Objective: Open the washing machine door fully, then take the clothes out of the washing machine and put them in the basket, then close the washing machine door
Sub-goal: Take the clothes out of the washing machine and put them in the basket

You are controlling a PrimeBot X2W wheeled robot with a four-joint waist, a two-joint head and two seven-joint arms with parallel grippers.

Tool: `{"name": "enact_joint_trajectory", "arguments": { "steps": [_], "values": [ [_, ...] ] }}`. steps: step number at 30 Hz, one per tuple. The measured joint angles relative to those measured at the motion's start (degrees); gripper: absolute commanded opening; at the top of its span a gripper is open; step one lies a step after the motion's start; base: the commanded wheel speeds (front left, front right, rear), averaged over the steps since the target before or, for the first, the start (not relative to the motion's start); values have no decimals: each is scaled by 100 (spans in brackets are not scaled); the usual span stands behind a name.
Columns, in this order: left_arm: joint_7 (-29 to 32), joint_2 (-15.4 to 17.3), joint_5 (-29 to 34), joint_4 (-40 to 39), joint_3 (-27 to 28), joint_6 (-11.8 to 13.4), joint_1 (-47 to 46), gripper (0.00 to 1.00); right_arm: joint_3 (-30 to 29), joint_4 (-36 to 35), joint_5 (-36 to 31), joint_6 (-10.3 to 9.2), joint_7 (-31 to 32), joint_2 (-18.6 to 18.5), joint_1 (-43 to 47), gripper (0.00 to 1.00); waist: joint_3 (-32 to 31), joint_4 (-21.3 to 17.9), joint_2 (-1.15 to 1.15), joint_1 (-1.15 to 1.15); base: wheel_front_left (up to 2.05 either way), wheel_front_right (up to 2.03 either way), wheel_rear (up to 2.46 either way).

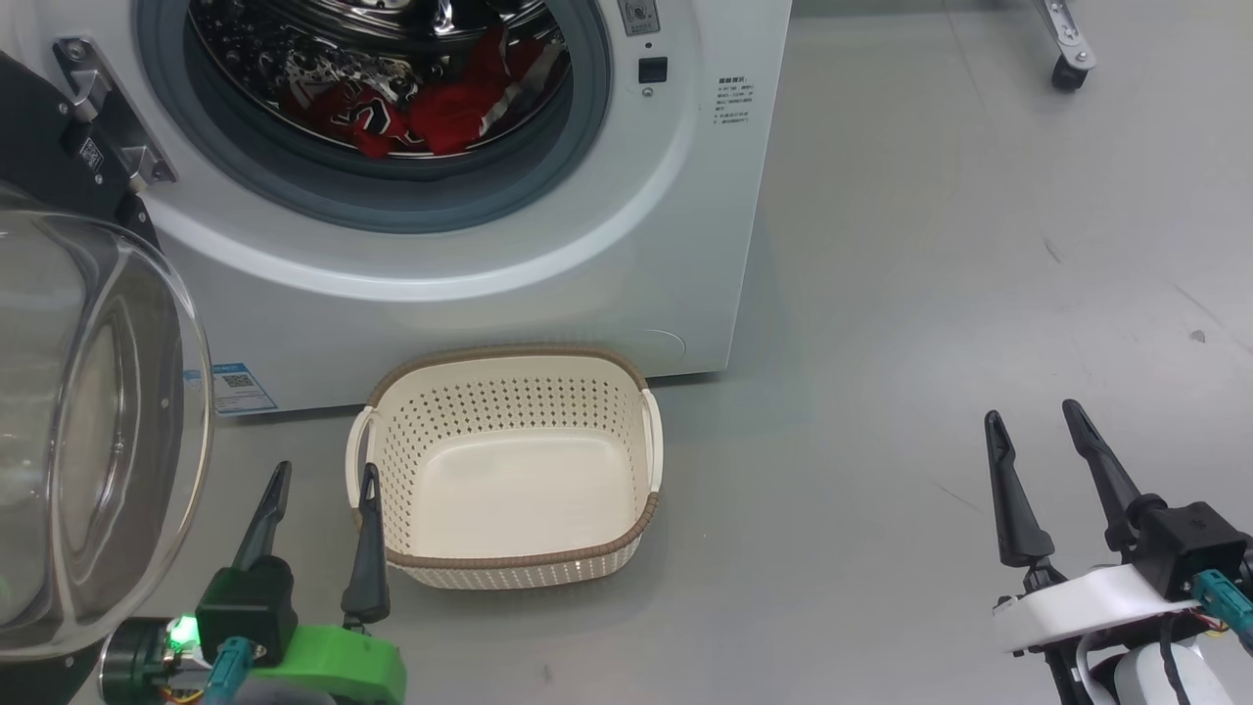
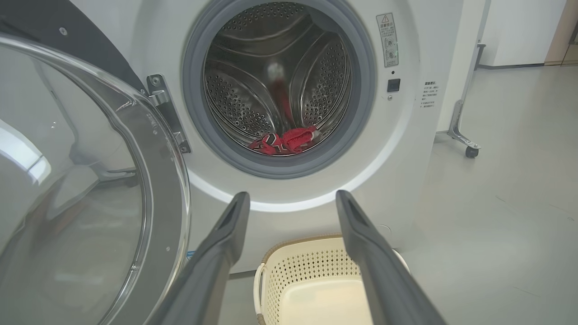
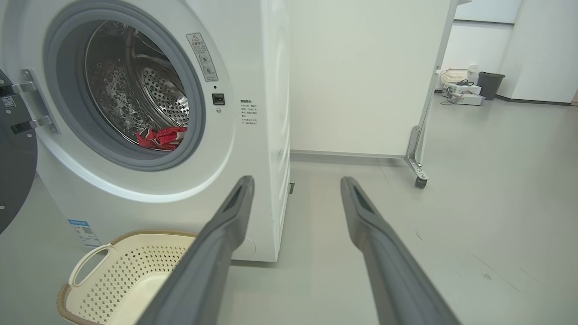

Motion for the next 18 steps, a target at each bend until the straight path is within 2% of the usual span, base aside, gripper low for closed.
{"name": "enact_joint_trajectory", "arguments": {
  "steps": [18],
  "values": [
    [29, -2, -1, -35, -74, 47, 0, 100, -20, -19, 0, 52, 0, 24, -1, 100, 77, 25, 0, 0, 104, -106, 2]
  ]
}}
